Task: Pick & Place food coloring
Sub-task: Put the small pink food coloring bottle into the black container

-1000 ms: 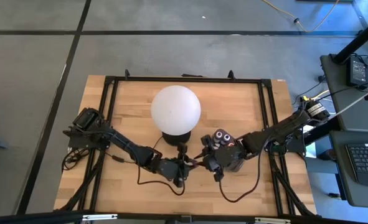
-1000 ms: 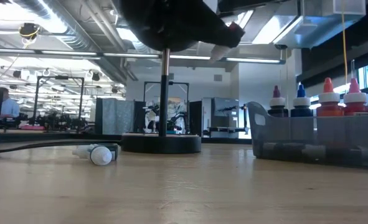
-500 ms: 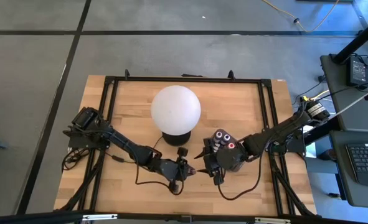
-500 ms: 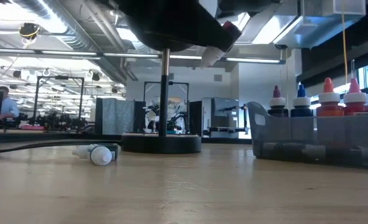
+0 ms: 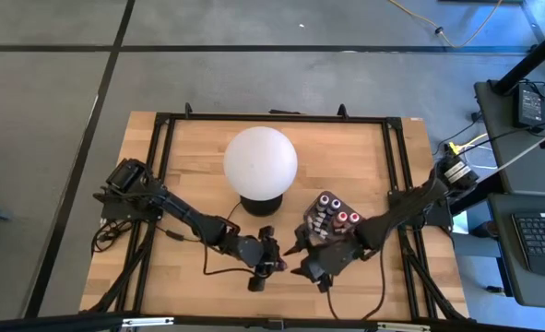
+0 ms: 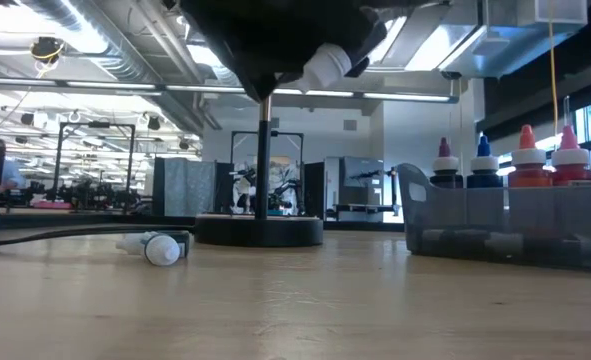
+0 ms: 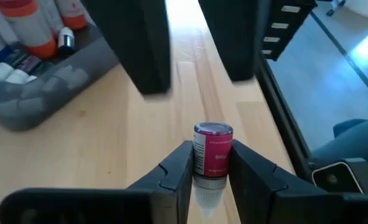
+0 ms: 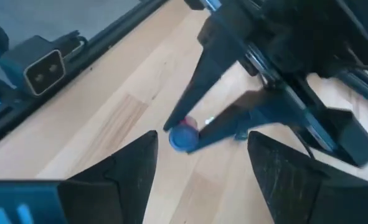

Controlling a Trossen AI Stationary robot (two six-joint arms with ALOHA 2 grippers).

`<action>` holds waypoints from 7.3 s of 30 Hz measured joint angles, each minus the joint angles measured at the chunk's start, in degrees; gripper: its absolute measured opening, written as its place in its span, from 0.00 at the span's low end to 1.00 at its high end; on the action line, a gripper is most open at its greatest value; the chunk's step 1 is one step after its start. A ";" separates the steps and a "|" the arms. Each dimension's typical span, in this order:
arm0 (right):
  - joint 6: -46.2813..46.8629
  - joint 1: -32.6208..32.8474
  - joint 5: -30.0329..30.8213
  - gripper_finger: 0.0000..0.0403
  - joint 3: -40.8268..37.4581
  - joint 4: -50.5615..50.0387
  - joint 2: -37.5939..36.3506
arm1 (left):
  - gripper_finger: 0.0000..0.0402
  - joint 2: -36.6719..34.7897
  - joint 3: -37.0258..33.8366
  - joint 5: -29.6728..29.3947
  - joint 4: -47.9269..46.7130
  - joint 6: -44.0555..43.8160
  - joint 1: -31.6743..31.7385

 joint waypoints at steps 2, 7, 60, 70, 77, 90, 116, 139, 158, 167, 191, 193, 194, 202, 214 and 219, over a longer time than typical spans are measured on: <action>-1.35 0.03 0.13 0.62 0.08 1.88 1.16 | 0.23 0.00 0.00 -0.03 0.00 -1.03 0.02; -1.90 0.03 -1.70 0.62 2.81 1.48 3.55 | 0.23 0.00 0.00 0.00 -0.02 -3.82 -0.02; -3.19 0.03 -1.41 0.19 5.44 -2.08 7.03 | 0.24 0.13 -0.18 2.56 3.43 -3.36 -0.07; -3.01 0.03 -1.44 0.30 5.42 -2.05 7.12 | 0.19 0.11 -0.12 2.39 2.62 -1.65 0.02; -2.97 0.03 -1.44 0.30 5.33 -0.84 7.14 | 0.20 0.02 -0.07 3.06 3.06 0.46 0.53; -2.09 0.14 -1.49 0.30 6.99 -3.13 7.01 | 0.20 0.04 -0.09 4.27 5.42 2.81 0.76; 55.17 7.48 2.85 0.30 15.75 -40.09 6.60 | 0.21 -0.09 0.11 3.44 18.18 10.25 1.68; 43.39 7.42 20.42 0.74 8.28 -13.28 6.60 | 0.21 0.01 0.00 2.76 19.21 14.71 1.66; 40.09 9.11 20.71 0.49 9.40 -9.24 6.56 | 0.21 0.02 -0.05 2.49 19.37 16.71 1.66; 39.05 9.97 21.27 0.39 10.62 -9.82 6.55 | 0.21 0.00 0.00 4.30 20.56 16.64 1.53; 38.96 10.00 19.81 0.09 10.69 -9.89 6.53 | 0.36 0.02 -0.05 6.08 22.27 16.73 1.57; 38.95 10.00 19.78 0.10 10.71 -9.93 6.53 | 0.39 0.02 -0.05 6.08 22.25 16.73 1.57; 38.95 10.00 19.74 0.10 10.69 -9.93 6.53 | 0.40 0.02 -0.05 6.08 22.25 16.78 1.57; 39.10 9.93 19.20 0.10 10.69 -10.74 6.61 | 0.42 -0.11 0.09 5.99 18.02 18.08 1.60; 37.41 9.74 17.23 0.13 10.87 -13.08 6.49 | 0.52 0.13 -0.07 3.20 1.50 16.81 1.66; 38.62 8.71 17.25 0.25 10.84 -13.17 6.49 | 0.60 0.11 -0.05 7.71 -11.26 13.45 1.68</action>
